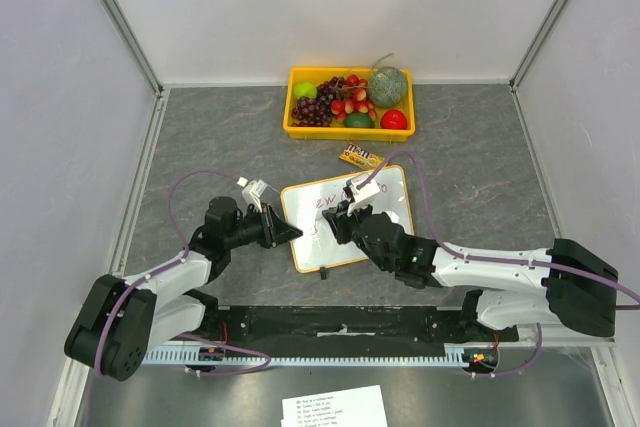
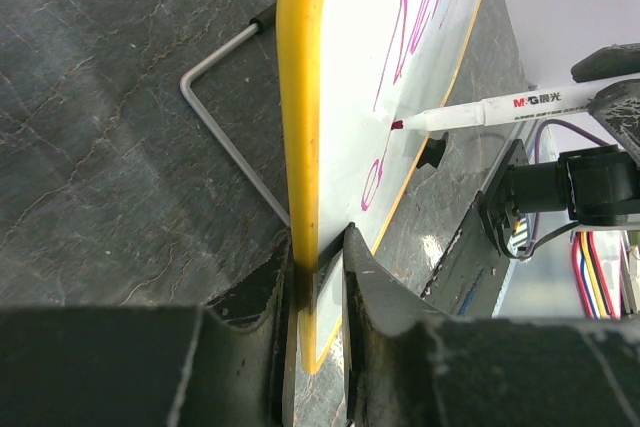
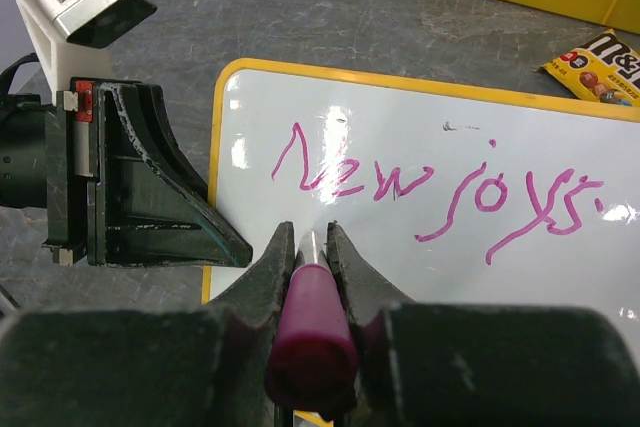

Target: Write a sentence on the whiteboard

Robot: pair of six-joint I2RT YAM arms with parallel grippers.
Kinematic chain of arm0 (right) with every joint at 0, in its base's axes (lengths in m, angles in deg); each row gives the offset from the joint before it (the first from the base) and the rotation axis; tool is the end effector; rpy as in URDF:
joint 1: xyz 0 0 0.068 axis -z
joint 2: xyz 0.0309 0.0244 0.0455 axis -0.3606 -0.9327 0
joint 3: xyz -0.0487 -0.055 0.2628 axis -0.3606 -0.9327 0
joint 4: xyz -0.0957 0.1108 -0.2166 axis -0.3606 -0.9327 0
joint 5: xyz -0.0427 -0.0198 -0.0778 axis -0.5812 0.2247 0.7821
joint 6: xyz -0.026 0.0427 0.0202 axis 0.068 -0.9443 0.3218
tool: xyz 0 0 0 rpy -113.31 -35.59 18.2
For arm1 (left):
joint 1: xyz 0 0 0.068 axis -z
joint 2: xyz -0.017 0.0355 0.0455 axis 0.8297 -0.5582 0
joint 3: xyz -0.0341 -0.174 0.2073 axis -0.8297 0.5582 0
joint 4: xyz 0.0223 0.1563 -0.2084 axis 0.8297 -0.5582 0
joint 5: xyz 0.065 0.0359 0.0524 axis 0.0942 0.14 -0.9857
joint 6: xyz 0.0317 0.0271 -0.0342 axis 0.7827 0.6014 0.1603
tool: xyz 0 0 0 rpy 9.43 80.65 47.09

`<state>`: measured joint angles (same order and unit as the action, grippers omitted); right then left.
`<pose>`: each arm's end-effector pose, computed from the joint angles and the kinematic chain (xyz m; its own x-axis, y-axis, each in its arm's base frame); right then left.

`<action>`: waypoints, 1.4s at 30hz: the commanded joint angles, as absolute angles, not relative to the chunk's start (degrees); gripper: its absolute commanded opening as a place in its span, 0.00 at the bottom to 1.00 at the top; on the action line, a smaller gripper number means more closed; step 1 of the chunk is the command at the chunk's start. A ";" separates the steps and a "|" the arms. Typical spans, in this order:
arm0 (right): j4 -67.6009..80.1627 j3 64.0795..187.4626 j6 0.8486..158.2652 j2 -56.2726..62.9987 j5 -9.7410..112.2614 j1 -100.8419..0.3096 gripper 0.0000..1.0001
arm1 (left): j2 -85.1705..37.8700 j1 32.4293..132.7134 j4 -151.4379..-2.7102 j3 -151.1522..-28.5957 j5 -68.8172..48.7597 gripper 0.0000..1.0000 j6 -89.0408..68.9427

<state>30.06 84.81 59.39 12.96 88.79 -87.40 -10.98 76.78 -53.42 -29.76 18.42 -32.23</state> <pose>0.1250 0.2401 0.2404 -0.3562 0.1673 -0.9193 -0.4905 0.8039 0.3363 0.1736 -0.0885 0.1534 -0.7670 -0.1863 -0.6140 0.4382 0.5469 -0.7134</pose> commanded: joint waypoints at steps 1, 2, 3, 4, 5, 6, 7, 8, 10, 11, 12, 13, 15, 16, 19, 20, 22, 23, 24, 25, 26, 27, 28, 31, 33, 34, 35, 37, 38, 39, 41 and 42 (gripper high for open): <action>28.76 85.47 59.65 13.87 89.14 -86.97 0.00 | -11.88 76.90 -55.62 -30.54 15.28 0.02 -28.09; 28.50 85.03 59.39 14.13 88.79 -86.88 0.00 | -11.88 76.90 -55.62 -30.54 15.28 0.02 -28.18; 28.15 84.77 59.22 14.39 88.61 -86.97 0.00 | -11.96 76.90 -55.71 -30.62 15.37 0.02 -28.18; 27.88 84.42 58.87 14.66 88.43 -86.97 0.00 | -11.96 76.81 -55.62 -30.62 15.29 0.02 -28.18; 27.71 83.98 58.69 14.92 88.35 -86.97 0.00 | -11.96 76.90 -55.62 -30.62 15.28 0.02 -28.09; 27.62 83.45 58.51 15.18 88.26 -86.97 0.00 | -11.96 76.90 -55.62 -30.62 15.28 0.02 -28.09; 27.62 83.01 58.16 15.53 88.17 -86.97 0.00 | -11.96 76.73 -55.62 -30.62 15.28 0.02 -28.09; 27.44 82.49 58.07 15.71 87.91 -86.97 0.00 | -12.05 76.90 -55.62 -30.62 15.28 0.02 -28.09; 27.35 81.96 57.72 16.06 87.38 -86.97 0.00 | -12.05 76.90 -55.62 -30.62 15.28 0.02 -28.09; 27.35 81.69 57.63 15.98 86.94 -86.97 0.00 | -12.14 76.90 -55.54 -30.62 15.28 0.02 -28.00; 27.35 81.52 57.37 15.89 86.42 -86.97 0.00 | -12.14 76.90 -55.54 -30.62 15.28 0.02 -28.09; 27.35 81.25 57.19 15.80 85.89 -86.97 0.00 | -12.14 76.90 -55.54 -30.71 15.28 0.02 -28.09; 27.53 80.81 56.75 15.54 85.44 -86.97 0.00 | -12.14 76.81 -55.54 -30.71 15.28 0.02 -28.09; 27.53 80.55 56.67 15.54 85.44 -86.97 0.00 | -12.14 76.90 -55.54 -30.63 15.28 0.02 -28.09; 27.88 80.46 56.58 15.71 86.50 -86.97 0.00 | -12.23 76.81 -55.54 -30.62 15.28 0.02 -28.09; 28.06 80.63 56.75 15.71 87.02 -86.97 0.00 | -12.14 76.90 -55.54 -30.62 15.20 0.02 -28.09; 28.14 81.60 57.54 15.89 88.16 -86.97 0.00 | -12.23 76.81 -55.54 -30.71 15.20 0.02 -28.09; 28.23 81.95 58.15 15.98 88.78 -86.97 0.00 | -12.32 76.90 -55.54 -30.71 15.28 0.02 -28.09; 28.32 82.56 58.51 15.98 89.04 -86.97 0.00 | -12.23 76.90 -55.54 -30.71 15.28 0.02 -28.09; 28.41 83.09 58.86 15.89 89.57 -86.97 0.00 | -12.14 76.90 -55.54 -30.71 15.20 0.02 -28.00; 28.76 83.70 59.30 15.80 89.66 -86.97 0.00 | -12.31 76.90 -55.54 -30.71 15.20 0.02 -28.09; 28.76 84.32 59.65 15.54 89.75 -86.97 0.00 | -12.23 76.90 -55.54 -30.71 15.28 0.02 -28.00; 28.67 84.76 59.91 15.19 90.01 -86.88 0.00 | -12.32 76.81 -55.54 -30.71 15.28 0.02 -28.00; 28.94 85.90 60.44 14.66 90.36 -86.88 0.00 | -12.14 76.81 -55.54 -30.63 15.28 0.02 -28.00; 29.11 86.17 60.44 14.40 90.54 -86.79 0.00 | -12.05 76.81 -55.54 -30.62 15.28 0.02 -28.09; 29.11 86.35 60.44 14.40 90.72 -86.79 0.00 | -12.14 76.90 -55.54 -30.62 15.28 0.02 -28.09; 29.11 86.43 60.44 14.31 90.72 -86.71 0.00 | -12.05 76.81 -55.54 -30.62 15.28 0.02 -28.09; 28.76 86.61 60.44 14.05 91.07 -86.62 0.00 | -12.14 76.81 -55.54 -30.62 15.37 0.02 -28.00; 28.67 86.70 60.53 14.13 90.98 -86.62 0.00 | -12.05 76.90 -55.54 -30.62 15.29 0.02 -28.09; 28.33 86.79 60.53 14.22 91.33 -86.62 0.00 | -12.05 76.90 -55.54 -30.62 15.37 0.02 -28.00; 27.97 86.70 60.62 14.39 91.24 -86.44 0.00 | -12.05 76.81 -55.54 -30.62 15.29 0.02 -28.09; 27.71 86.70 60.62 14.57 91.07 -86.53 0.00 | -12.05 76.90 -55.54 -30.62 15.37 0.02 -28.00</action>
<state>28.22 84.51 59.59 14.38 88.79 -86.92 -11.33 76.78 -53.35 -29.89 18.72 -32.23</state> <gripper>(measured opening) 0.165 0.240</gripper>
